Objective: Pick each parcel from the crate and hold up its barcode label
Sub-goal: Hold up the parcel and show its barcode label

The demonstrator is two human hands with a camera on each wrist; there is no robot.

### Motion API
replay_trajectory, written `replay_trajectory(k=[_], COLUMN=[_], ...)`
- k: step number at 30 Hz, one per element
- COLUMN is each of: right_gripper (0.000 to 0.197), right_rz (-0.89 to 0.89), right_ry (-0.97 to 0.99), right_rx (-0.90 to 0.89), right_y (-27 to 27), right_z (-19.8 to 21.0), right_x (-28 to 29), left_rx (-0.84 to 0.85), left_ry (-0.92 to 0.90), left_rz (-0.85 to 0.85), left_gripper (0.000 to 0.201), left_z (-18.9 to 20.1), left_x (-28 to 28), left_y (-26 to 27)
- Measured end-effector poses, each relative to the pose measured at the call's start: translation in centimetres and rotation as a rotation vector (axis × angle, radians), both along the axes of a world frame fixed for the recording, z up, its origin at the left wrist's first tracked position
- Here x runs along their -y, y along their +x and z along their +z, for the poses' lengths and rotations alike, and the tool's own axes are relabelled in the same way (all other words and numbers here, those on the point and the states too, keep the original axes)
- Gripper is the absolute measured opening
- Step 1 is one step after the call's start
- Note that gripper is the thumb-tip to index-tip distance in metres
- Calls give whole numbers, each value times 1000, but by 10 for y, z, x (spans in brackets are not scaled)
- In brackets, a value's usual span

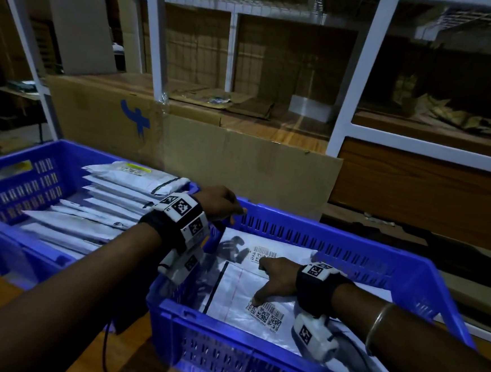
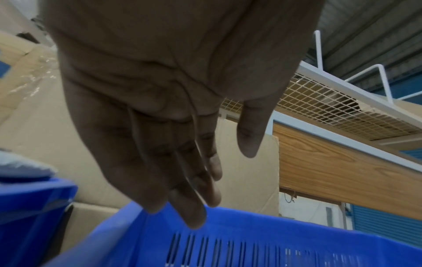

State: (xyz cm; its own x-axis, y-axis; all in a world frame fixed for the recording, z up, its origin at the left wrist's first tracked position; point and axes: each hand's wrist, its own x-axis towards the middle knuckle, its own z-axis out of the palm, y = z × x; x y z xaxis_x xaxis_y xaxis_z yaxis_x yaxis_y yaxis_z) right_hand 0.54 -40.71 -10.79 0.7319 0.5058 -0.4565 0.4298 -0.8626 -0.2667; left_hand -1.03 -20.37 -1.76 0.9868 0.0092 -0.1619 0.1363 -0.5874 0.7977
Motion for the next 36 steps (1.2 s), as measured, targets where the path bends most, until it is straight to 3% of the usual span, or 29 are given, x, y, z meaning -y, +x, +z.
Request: replay_trajectory(k=[4, 8, 12, 17, 22, 28, 32, 36], right_gripper=[91, 88, 88, 56, 84, 42, 49, 40], right_rz=[-1, -4, -32, -108, -119, -63, 39, 153], right_ry=[45, 81, 186, 352, 384, 243, 170, 70], right_rx=[-11, -9, -16, -43, -78, 75, 279, 465], right_y=[-1, 7, 26, 54, 74, 80, 78, 72], right_z=[-2, 12, 34, 58, 54, 58, 64, 67], right_x=[1, 3, 11, 18, 14, 15, 22, 31], left_rx=[2, 8, 32, 34, -64, -152, -139, -153], left_ry=[-1, 150, 179, 231, 353, 516, 648, 695], left_rz=[-22, -79, -71, -68, -178, -310, -360, -345], left_gripper=[24, 35, 29, 24, 21, 34, 37, 38], left_z=[6, 17, 19, 23, 23, 6, -4, -22], left_x=[3, 8, 11, 14, 25, 39, 43, 41], left_y=[4, 5, 13, 26, 35, 57, 68, 76])
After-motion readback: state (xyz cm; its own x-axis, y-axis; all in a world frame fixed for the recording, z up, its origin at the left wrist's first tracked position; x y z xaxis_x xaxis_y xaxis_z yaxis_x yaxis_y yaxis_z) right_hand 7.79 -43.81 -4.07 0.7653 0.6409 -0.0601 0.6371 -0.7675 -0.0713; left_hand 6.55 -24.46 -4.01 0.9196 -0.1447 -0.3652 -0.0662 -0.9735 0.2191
